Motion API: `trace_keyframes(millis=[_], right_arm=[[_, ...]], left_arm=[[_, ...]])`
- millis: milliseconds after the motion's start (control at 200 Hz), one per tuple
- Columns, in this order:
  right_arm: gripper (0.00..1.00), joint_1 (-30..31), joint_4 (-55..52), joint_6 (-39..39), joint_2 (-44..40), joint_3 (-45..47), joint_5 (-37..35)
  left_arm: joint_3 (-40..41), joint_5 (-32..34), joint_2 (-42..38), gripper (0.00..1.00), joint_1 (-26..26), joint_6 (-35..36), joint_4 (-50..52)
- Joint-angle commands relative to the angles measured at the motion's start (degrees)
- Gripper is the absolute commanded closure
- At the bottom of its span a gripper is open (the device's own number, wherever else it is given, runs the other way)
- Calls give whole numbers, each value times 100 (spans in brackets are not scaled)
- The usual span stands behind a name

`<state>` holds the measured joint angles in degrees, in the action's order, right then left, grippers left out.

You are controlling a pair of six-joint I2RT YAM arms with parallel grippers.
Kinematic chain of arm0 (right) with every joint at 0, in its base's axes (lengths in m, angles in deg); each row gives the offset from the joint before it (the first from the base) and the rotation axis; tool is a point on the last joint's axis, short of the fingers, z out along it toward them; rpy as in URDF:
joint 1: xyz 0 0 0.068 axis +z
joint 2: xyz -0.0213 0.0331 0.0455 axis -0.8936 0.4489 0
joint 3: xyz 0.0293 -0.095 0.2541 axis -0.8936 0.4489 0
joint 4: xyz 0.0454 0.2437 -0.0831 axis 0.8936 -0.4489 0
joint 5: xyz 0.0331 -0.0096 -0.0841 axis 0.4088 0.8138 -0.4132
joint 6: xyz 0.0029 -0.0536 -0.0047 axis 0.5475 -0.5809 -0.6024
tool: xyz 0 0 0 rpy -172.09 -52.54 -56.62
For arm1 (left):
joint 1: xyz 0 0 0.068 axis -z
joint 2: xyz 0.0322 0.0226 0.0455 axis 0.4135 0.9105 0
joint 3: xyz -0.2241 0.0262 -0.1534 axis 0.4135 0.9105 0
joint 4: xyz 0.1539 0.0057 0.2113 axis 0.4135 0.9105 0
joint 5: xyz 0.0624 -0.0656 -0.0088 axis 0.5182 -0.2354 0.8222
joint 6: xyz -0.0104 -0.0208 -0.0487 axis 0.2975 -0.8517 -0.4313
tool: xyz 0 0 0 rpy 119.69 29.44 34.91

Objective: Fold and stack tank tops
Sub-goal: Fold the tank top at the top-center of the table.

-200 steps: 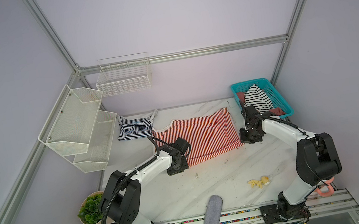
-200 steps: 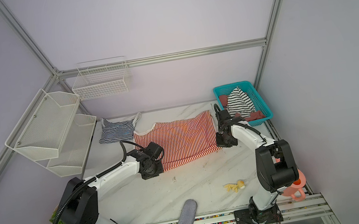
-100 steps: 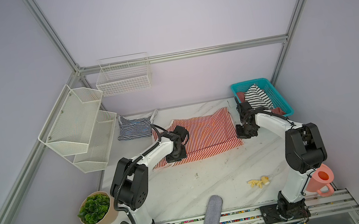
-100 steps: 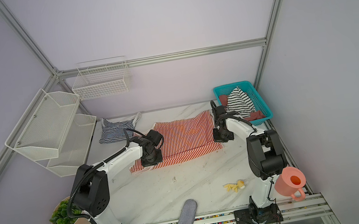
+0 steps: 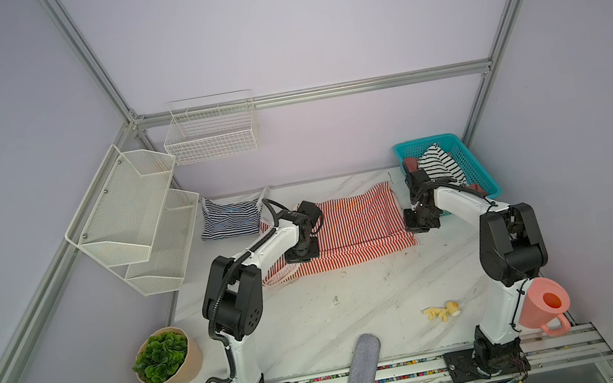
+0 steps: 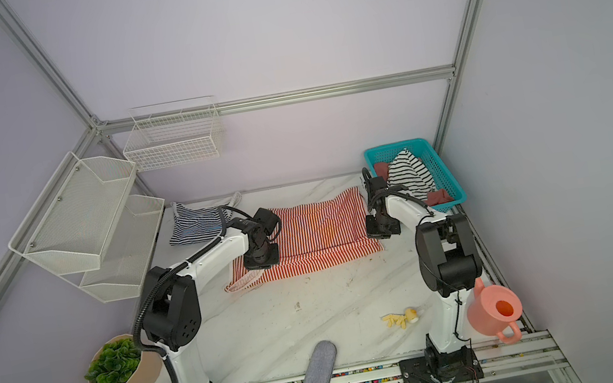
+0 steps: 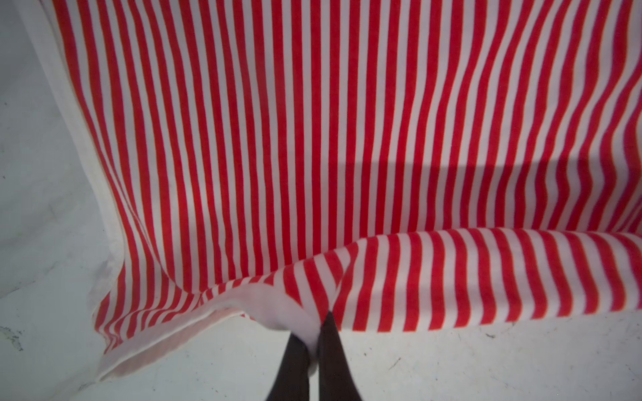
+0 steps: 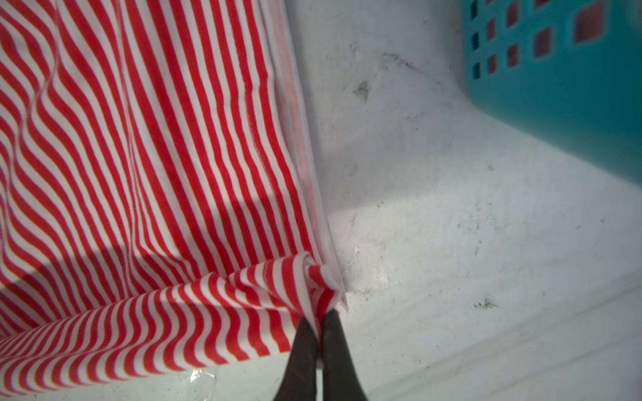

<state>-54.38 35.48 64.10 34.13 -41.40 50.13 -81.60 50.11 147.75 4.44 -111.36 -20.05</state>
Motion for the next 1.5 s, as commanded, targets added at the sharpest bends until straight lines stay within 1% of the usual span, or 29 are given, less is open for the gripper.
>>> trace_keyframes(millis=[0, 280, 480, 585, 675, 890, 950, 965, 1005, 1060, 1180, 1270, 1320, 1400, 1455, 1495], right_arm=[[100, -112, -218, -104, 162, -203, -180], [100, -224, -293, -205, 614, -577, -137], [100, -245, -346, -202, 954, -881, -101], [100, -262, -354, -197, 1085, -1010, -71], [100, -269, -384, -188, 1200, -1131, -59], [95, -289, -390, -131, 1320, -1395, -27], [90, -289, -395, -118, 1331, -1476, -4], [87, -289, -390, -101, 1329, -1507, 3], [83, -289, -399, -80, 1339, -1576, 19], [79, -289, -422, -74, 1343, -1660, 47], [64, -289, -426, -58, 1314, -1808, 48], [60, -297, -425, -45, 1286, -1913, 123], [55, -298, -410, -48, 1259, -1963, 167], [54, -296, -395, -61, 1207, -2021, 243], [52, -300, -356, -95, 1150, -2037, 293], [51, -295, -342, -106, 1106, -2033, 307]], left_arm=[[-519, 69, 133, 100, -117, 248, 216], [-1115, 54, 616, 100, -229, 452, 353], [-1505, 33, 929, 97, -344, 519, 460], [-1653, 3, 1052, 93, -411, 545, 480], [-1785, 7, 1148, 85, -435, 563, 531], [-2095, 28, 1384, 79, -516, 551, 561], [-2228, 34, 1447, 78, -557, 533, 579], [-2258, 37, 1463, 78, -571, 528, 585], [-2350, 24, 1498, 77, -593, 515, 608], [-2452, 24, 1527, 76, -635, 502, 641], [-2660, 57, 1527, 74, -706, 468, 689], [-2939, 102, 1538, 71, -776, 441, 774], [-3138, 174, 1542, 69, -817, 416, 848], [-3442, 269, 1531, 68, -862, 405, 927], [-3582, 327, 1480, 58, -883, 405, 934], [-3646, 346, 1431, 55, -887, 405, 937]])
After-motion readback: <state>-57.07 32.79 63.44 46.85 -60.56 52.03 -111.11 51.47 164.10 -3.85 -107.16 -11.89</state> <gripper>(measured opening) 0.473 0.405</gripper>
